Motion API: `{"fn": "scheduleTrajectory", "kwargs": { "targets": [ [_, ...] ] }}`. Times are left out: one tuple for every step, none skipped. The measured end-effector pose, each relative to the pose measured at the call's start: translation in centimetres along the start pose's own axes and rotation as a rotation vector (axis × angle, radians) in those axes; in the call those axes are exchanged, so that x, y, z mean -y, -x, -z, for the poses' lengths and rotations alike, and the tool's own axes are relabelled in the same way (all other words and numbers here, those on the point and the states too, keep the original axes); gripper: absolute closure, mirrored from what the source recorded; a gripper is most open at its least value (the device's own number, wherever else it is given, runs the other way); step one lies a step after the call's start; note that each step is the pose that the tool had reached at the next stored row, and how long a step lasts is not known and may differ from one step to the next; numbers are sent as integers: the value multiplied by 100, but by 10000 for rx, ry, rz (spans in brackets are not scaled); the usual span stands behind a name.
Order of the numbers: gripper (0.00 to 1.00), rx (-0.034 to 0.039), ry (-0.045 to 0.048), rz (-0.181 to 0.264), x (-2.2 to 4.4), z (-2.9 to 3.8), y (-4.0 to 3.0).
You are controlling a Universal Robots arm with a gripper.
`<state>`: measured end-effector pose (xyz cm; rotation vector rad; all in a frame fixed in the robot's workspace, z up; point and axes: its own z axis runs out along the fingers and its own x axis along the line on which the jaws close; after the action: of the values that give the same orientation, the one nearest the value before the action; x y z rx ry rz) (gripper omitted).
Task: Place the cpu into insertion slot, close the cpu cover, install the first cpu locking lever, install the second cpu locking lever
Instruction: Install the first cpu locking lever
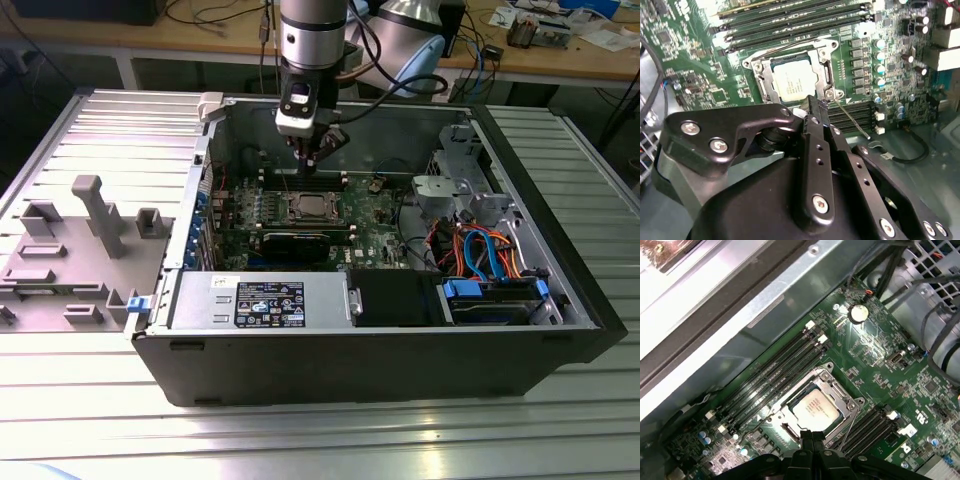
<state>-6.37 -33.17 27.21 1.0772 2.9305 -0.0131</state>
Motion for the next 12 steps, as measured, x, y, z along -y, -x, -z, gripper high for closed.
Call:
{"fn": "scheduleTrajectory", "kwargs": {
  "targets": [
    [89,0,6,263,2,0,-3],
    [89,0,9,372,22,0,-25],
    [89,-1,9,408,37,1,-42],
    [89,0,10,421,49,1,-53],
    [89,-1,12,423,56,1,-61],
    [89,-1,13,424,58,0,-64],
    [89,-2,12,426,58,0,-64],
    [89,-1,12,427,59,1,-64],
    [89,-2,11,427,59,1,-65],
    [89,-2,11,427,59,1,-65],
    [89,-2,12,427,60,1,-65],
    [89,-1,12,427,60,1,-66]
  ]
}}
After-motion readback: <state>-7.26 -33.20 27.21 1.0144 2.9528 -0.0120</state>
